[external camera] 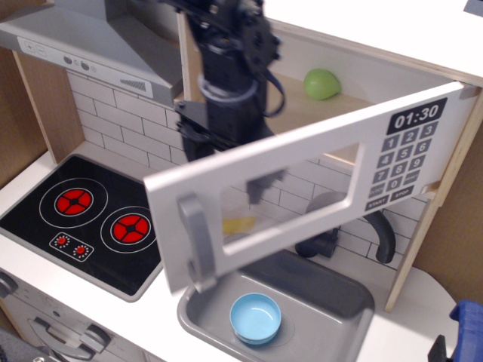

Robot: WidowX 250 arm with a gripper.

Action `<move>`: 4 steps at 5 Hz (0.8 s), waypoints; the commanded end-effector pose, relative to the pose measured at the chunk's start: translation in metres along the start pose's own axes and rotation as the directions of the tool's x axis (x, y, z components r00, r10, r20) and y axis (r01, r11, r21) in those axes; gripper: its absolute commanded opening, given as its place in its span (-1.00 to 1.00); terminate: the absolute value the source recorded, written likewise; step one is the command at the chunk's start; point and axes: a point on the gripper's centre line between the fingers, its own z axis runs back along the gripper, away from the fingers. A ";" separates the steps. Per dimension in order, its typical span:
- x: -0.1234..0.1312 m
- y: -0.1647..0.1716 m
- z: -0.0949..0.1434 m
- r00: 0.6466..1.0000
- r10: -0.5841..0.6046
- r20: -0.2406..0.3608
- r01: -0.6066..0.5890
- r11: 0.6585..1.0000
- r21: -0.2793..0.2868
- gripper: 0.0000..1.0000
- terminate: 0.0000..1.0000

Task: Open microwave

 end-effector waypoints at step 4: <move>-0.008 -0.036 0.014 0.999 -0.017 0.028 0.017 1.000 -0.008 1.00 1.00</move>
